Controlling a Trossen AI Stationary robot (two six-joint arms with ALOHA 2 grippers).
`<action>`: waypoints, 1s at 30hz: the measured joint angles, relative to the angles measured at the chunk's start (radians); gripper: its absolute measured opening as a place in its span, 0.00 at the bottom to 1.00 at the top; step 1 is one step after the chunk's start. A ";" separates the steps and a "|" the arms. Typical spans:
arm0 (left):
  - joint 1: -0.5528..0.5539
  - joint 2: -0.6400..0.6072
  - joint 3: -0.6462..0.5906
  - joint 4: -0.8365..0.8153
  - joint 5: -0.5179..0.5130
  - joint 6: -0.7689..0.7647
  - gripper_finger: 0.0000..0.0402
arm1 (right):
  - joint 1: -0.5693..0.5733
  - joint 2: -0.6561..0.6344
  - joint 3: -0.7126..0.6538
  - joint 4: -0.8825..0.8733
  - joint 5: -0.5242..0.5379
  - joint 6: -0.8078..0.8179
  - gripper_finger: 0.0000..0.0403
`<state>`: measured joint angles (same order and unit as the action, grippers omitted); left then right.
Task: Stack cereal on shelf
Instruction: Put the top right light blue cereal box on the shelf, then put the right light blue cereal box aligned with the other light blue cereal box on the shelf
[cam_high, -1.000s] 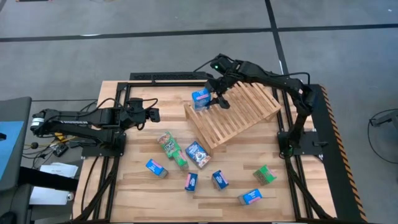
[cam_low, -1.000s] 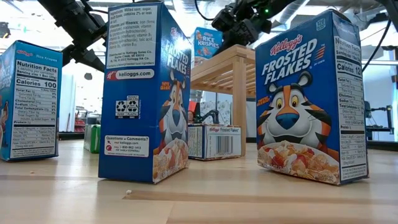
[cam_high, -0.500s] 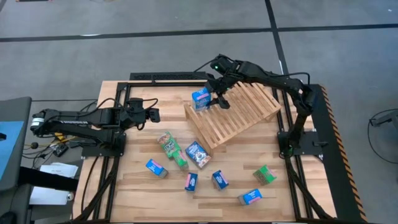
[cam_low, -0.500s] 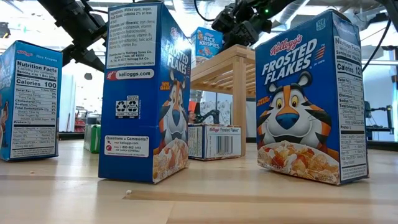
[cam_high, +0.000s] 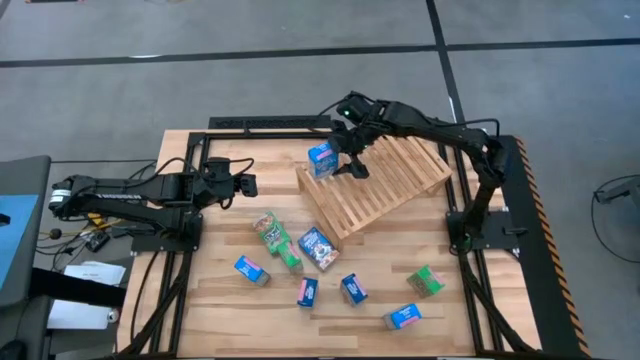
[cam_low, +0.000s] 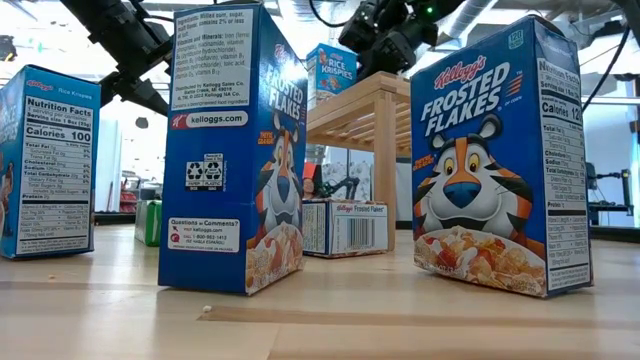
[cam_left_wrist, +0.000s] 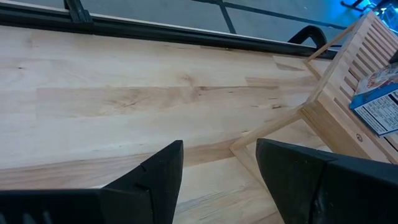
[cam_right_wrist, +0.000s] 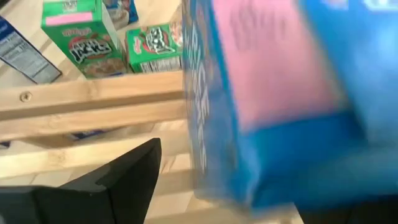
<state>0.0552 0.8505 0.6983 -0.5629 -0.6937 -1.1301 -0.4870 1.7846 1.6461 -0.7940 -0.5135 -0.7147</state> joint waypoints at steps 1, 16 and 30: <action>0.000 0.000 0.000 0.000 0.000 0.000 0.48 | 0.000 -0.004 -0.001 -0.007 0.009 0.000 0.85; 0.000 0.000 0.000 0.000 0.009 0.019 0.48 | -0.117 -0.210 0.000 -0.207 0.182 0.086 0.84; 0.000 0.000 0.000 0.065 0.241 0.197 0.48 | 0.097 -0.366 0.001 -0.530 0.175 0.403 0.84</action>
<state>0.0555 0.8505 0.6983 -0.4975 -0.4530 -0.9331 -0.3901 1.4185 1.6466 -1.3238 -0.3382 -0.3121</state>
